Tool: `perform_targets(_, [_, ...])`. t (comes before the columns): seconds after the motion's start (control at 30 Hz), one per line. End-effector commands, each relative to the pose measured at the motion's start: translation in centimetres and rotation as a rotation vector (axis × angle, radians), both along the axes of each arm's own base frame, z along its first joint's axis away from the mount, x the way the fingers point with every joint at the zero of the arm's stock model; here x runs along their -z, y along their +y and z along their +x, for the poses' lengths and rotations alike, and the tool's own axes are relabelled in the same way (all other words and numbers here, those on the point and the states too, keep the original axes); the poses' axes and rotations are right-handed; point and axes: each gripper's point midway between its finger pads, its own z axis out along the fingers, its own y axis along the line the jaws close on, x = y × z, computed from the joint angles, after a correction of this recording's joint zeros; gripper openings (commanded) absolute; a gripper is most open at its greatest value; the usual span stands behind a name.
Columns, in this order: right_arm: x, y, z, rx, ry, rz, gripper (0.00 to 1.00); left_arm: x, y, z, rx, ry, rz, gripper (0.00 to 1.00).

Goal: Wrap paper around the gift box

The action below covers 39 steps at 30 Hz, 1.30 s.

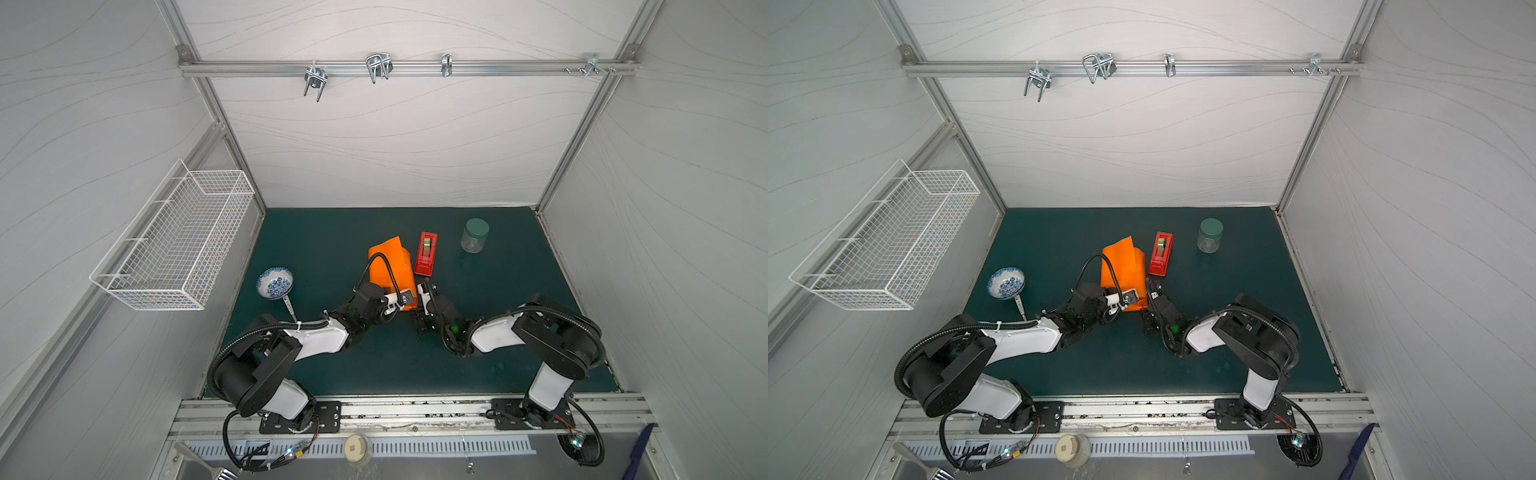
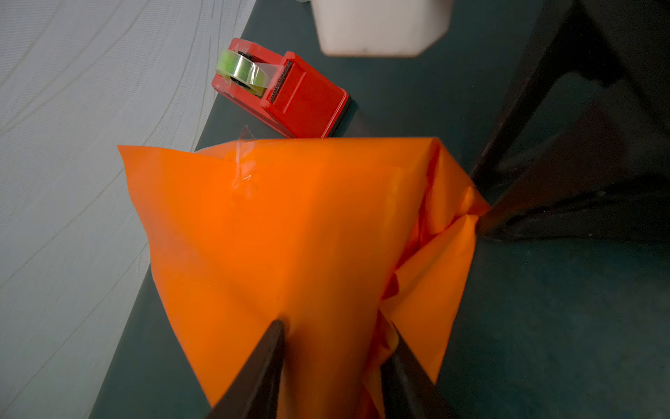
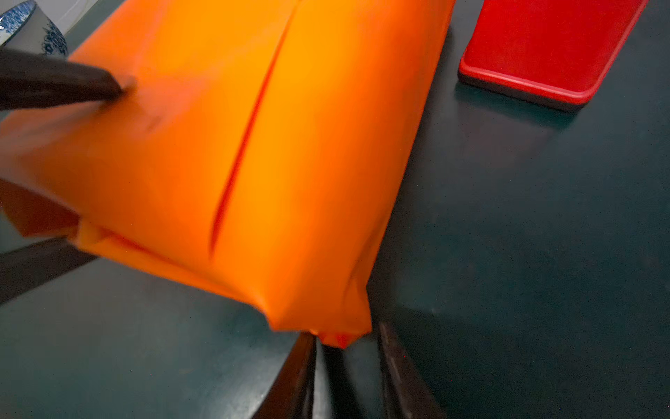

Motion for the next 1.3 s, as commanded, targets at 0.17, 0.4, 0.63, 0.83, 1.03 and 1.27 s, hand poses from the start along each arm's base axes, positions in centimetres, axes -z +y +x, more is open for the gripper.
perform_targets(0.17, [2.7, -1.4, -1.1, 0.004, 0.044, -0.069, 0.3, 2.5, 1.2, -1.0, -0.018, 0.105, 0.046, 0.46])
perform_targets(0.4, [1.5, -0.8, -0.4, -0.004, 0.005, -0.029, 0.29, 2.6, 1.0, -1.1, -0.011, 0.112, 0.042, 0.48])
perform_targets(0.63, [0.7, -0.5, 0.3, -0.009, -0.017, 0.001, 0.29, 2.5, 1.0, -1.1, -0.012, 0.112, 0.039, 0.5])
perform_targets(0.83, [0.0, 0.1, 0.8, -0.026, -0.03, 0.025, 0.28, 2.0, 0.9, -1.0, -0.015, 0.101, 0.026, 0.56])
perform_targets(1.03, [0.1, 0.1, 1.0, -0.026, -0.03, 0.031, 0.27, 1.3, 0.8, -0.9, -0.018, 0.088, -0.001, 0.71])
perform_targets(1.27, [0.0, 0.0, 1.2, -0.022, -0.03, 0.037, 0.25, -0.8, 1.0, -1.0, -0.037, 0.034, -0.063, 0.86])
